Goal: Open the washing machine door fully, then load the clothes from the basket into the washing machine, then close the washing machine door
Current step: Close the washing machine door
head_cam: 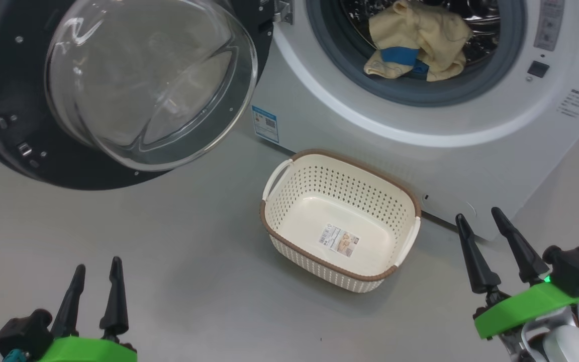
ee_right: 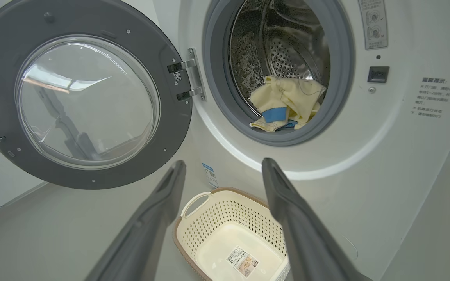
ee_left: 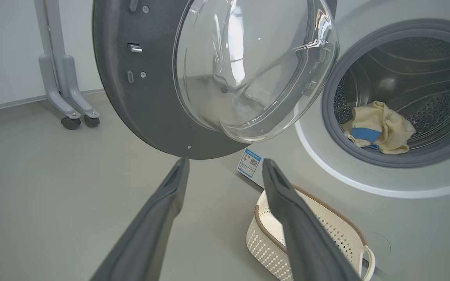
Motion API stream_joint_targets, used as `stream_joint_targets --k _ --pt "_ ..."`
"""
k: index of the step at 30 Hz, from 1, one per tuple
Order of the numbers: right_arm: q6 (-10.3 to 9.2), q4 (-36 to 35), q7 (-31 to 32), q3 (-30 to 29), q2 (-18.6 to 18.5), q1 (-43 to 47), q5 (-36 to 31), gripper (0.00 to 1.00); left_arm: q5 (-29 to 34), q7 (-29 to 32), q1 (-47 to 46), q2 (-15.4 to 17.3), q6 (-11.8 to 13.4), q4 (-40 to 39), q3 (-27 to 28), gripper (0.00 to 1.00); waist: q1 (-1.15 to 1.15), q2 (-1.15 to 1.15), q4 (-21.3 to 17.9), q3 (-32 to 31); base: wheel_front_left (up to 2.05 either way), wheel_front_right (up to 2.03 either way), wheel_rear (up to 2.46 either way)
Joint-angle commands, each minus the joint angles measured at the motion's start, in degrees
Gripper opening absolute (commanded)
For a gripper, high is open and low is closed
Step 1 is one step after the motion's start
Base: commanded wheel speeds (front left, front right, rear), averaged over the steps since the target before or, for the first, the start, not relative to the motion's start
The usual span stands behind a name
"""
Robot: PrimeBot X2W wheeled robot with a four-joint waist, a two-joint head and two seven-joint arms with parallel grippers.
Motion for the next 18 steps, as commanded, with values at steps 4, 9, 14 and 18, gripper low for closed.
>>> stream_joint_targets --k 4,9,14,18 --pt "0.09 -1.21 -0.36 1.88 -1.50 -1.61 0.64 1.00 -0.07 -0.39 -0.13 0.54 0.02 -1.76 3.27 1.00 0.00 0.00 3.96 -1.50 0.00 0.00 0.00" --pt "0.09 -0.92 -0.36 2.99 -1.20 -1.35 0.92 1.00 0.61 -0.39 1.23 0.32 0.02 -2.26 4.42 1.00 0.00 0.00 5.96 -2.02 0.00 0.00 0.00" --pt "0.09 -0.90 -0.36 3.29 -1.19 -1.29 0.99 1.00 0.96 -0.39 1.73 0.01 0.02 -2.76 4.77 1.00 0.00 0.00 6.76 -1.92 0.00 0.00 0.00" --pt "0.09 -0.98 -0.36 3.38 -1.25 -1.23 1.08 1.00 1.14 -0.39 1.79 -0.13 0.02 -2.82 5.05 1.00 0.00 0.00 6.69 -1.77 0.00 0.00 0.00"
